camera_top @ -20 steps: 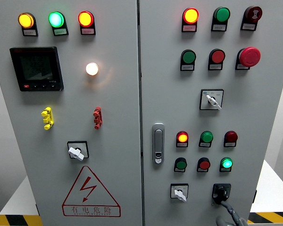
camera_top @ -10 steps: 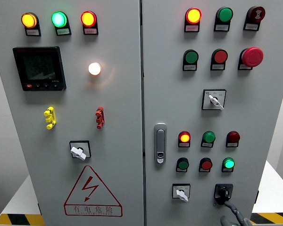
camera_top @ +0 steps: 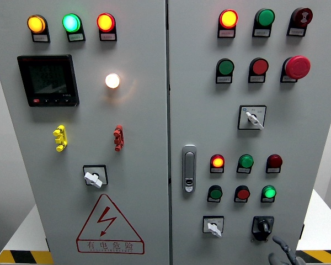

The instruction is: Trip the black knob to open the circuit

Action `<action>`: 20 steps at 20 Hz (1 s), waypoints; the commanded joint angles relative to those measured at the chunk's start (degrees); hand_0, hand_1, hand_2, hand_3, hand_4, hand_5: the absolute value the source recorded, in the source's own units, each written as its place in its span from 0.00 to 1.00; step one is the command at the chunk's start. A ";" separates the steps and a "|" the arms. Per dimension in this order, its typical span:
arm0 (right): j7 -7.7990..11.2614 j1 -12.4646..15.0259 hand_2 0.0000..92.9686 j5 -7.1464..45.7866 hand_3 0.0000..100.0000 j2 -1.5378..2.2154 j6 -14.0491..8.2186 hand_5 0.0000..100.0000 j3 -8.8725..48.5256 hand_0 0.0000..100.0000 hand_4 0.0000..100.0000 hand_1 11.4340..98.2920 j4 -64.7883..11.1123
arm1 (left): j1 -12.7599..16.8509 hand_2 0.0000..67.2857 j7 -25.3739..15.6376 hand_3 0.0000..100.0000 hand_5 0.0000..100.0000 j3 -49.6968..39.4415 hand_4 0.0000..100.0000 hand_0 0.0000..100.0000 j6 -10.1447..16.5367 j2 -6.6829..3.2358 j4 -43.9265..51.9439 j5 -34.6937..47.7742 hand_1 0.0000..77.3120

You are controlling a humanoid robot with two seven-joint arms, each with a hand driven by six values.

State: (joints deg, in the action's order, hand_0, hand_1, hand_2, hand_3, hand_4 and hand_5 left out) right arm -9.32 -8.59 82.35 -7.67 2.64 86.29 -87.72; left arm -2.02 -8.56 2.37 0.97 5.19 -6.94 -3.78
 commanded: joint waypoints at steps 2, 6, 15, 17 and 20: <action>0.09 0.76 0.07 0.00 0.96 0.38 0.00 1.00 0.54 0.88 1.00 0.37 -0.52 | 0.00 0.19 -0.05 0.21 0.02 0.00 0.07 0.00 0.00 0.00 0.00 0.00 0.04; 0.35 2.78 0.07 0.00 0.85 0.38 0.09 1.00 0.37 0.88 0.91 0.36 -2.71 | 0.00 0.19 -0.05 0.21 0.02 0.00 0.07 0.00 0.00 0.00 0.00 0.00 0.04; 0.71 10.43 0.09 -0.09 0.32 0.38 0.88 0.51 -0.51 0.87 0.25 0.40 -9.04 | 0.00 0.19 -0.05 0.21 0.02 0.00 0.07 0.00 0.00 0.00 0.00 0.00 0.04; 0.79 11.66 0.10 0.53 0.26 0.20 0.88 0.43 -0.60 0.87 0.19 0.41 -9.22 | 0.00 0.19 -0.05 0.21 0.02 0.00 0.07 0.00 0.00 0.00 0.00 0.00 0.04; 0.79 12.37 0.11 1.49 0.22 -0.15 0.88 0.35 -0.60 0.88 0.14 0.41 -9.22 | 0.00 0.19 -0.05 0.21 0.02 0.00 0.07 0.00 0.00 0.00 0.00 0.00 0.04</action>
State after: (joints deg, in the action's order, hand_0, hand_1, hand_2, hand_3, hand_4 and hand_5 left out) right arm -8.54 3.39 83.18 -7.64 3.54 85.70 -96.89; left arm -2.02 -8.60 2.37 0.97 5.19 -6.94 -3.78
